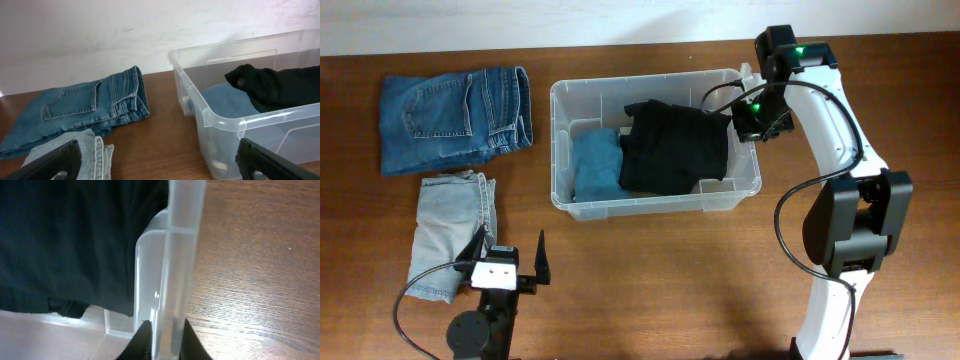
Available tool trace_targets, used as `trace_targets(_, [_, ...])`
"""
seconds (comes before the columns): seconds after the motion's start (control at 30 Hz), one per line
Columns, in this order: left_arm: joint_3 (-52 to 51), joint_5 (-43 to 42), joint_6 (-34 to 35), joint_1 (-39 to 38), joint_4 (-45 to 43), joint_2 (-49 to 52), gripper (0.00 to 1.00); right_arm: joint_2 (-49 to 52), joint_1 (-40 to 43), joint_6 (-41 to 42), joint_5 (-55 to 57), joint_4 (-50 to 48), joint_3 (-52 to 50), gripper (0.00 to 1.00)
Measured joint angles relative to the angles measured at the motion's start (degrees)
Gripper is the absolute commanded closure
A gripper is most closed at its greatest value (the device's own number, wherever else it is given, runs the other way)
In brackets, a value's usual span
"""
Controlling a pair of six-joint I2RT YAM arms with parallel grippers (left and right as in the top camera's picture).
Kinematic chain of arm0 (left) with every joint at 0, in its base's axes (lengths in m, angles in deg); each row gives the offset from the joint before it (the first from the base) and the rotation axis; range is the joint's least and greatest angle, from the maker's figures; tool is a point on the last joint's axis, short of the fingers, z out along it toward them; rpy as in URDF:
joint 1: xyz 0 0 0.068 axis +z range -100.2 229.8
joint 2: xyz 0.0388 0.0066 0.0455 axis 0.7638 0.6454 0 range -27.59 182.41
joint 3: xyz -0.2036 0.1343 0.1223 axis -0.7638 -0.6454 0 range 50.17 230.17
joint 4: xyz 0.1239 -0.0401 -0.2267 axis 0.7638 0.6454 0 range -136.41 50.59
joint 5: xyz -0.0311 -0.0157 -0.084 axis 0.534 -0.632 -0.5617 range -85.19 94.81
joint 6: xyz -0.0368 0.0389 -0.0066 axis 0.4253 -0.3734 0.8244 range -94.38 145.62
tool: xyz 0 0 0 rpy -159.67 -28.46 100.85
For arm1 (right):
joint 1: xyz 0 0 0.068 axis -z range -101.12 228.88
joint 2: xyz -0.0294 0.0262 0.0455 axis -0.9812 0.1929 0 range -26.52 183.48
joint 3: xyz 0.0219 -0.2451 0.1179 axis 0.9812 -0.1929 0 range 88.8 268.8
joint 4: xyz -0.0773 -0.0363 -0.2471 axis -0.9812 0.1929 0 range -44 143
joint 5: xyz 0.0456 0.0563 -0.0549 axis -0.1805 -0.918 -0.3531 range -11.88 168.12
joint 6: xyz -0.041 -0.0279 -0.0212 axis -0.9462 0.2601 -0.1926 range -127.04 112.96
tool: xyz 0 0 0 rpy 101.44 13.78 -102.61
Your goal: Pack container
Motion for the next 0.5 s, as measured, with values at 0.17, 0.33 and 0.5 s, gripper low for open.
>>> trace_targets(0.17, [0.0,0.0,0.0,0.0,0.0,0.0,0.01,0.0,0.0,2.5,0.4,-1.0,0.0,0.94])
trace_targets(0.33, [0.0,0.0,0.0,0.0,0.0,0.0,0.01,0.0,0.0,4.4,0.6,-1.2,0.0,0.96])
trace_targets(0.5, [0.0,0.0,0.0,0.0,0.0,0.0,0.01,0.0,0.0,6.0,0.8,-1.2,0.0,0.96])
